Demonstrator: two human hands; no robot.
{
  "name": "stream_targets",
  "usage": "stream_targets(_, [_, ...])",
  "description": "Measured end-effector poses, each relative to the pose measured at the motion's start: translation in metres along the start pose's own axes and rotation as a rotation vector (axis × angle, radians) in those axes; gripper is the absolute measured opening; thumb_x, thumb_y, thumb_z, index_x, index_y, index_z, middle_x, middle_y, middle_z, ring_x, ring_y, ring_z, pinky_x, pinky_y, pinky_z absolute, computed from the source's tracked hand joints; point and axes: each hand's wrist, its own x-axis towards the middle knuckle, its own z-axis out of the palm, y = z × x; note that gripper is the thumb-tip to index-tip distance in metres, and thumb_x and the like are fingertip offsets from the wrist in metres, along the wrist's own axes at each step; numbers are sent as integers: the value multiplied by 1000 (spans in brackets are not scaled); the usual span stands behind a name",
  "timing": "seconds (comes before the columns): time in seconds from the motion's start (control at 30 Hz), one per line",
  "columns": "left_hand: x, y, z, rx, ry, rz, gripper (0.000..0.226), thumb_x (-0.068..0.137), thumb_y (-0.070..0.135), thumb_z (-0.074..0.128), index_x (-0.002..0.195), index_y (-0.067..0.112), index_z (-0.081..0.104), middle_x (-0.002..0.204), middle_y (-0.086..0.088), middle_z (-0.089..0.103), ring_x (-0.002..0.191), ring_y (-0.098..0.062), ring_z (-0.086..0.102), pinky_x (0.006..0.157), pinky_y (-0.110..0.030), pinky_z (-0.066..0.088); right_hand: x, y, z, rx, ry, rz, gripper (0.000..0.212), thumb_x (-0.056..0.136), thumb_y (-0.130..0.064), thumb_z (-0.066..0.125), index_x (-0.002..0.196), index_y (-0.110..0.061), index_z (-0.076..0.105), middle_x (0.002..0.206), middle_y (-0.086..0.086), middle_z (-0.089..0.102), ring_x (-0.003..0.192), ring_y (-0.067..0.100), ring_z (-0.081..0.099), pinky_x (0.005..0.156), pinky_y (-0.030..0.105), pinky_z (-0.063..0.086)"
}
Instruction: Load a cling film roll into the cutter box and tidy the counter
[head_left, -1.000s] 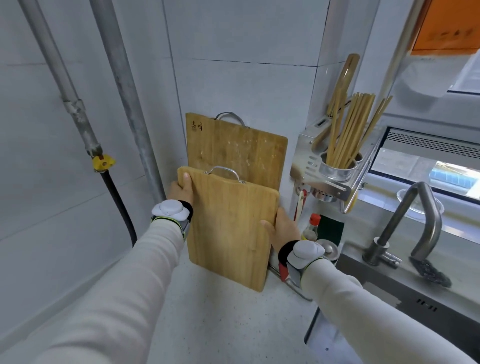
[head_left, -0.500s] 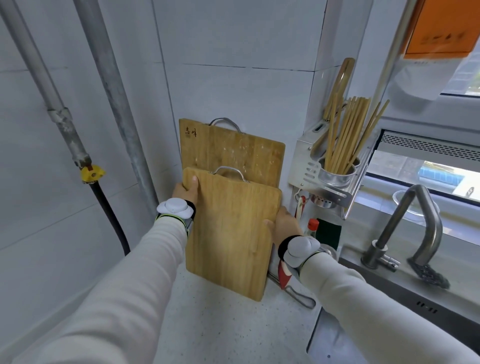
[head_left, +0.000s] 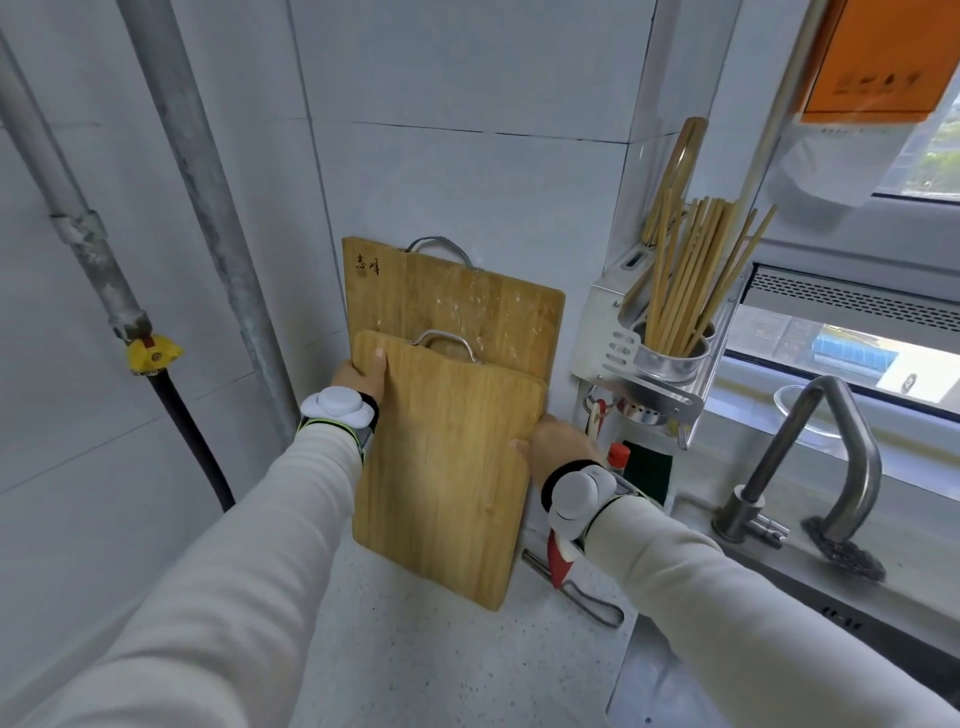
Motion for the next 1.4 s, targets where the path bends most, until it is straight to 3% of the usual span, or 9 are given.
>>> stream_targets(0.13, [4,0,-4,21,-26,2,71,94,58,30,132,1,46,133,-21,54,120,-38,52,106,-44,37,3,-6,2,-11,8,15,39,92,-44,48,107,-8,55,103,6,63,92,22,60,70,29,40])
stream_targets(0.33, [8,8,-2,21,-45,10,72,95,57,31,138,0,39,139,-21,48,124,-38,49,107,-42,36,6,-7,9,-12,25,17,41,92,-46,47,105,-8,55,105,7,62,96,22,60,73,29,40])
stream_targets(0.53, [6,16,3,89,-50,77,73,95,55,34,140,-2,36,142,-23,43,128,-39,45,108,-44,35,0,-6,12,-28,35,-27,42,94,-46,43,106,-7,55,106,7,61,101,24,60,98,39,43])
stream_targets(0.63, [5,24,7,119,-35,93,72,96,54,35,142,-2,33,143,-24,41,130,-38,42,110,-43,33,-3,-5,12,-9,34,-33,41,94,-46,43,106,-8,53,96,6,58,101,24,61,93,37,44])
stream_targets(0.8, [0,27,11,105,-1,90,70,96,50,39,142,-2,31,144,-23,38,133,-37,39,112,-42,30,-3,-3,13,-24,38,-32,46,95,-47,40,113,-6,49,108,8,62,100,25,61,75,31,43])
stream_targets(1.0, [-11,32,12,111,8,25,78,94,54,39,145,-4,25,149,-22,30,136,-35,34,115,-41,25,-5,-2,11,-65,1,-42,50,94,-52,40,113,-6,49,105,8,63,98,25,62,73,31,44])
stream_targets(1.1, [-20,33,7,121,10,-18,78,94,55,37,145,-3,24,150,-21,28,137,-33,33,115,-38,24,-10,-2,5,-159,20,-75,49,94,-55,35,92,-10,53,77,1,56,75,20,58,65,30,43])
stream_targets(1.2, [-28,30,1,145,51,-5,72,96,51,36,141,-4,31,147,-21,34,136,-33,34,114,-39,25,-19,-6,-2,-267,42,-56,58,93,-60,26,59,-15,39,57,-2,42,53,13,45,59,29,40])
stream_targets(1.4, [-58,28,-30,186,61,-34,69,98,50,30,134,-8,38,140,-25,40,129,-35,41,107,-38,28,-37,-16,-8,-293,38,-79,65,93,-62,23,52,-15,41,53,-1,42,46,13,39,45,22,29])
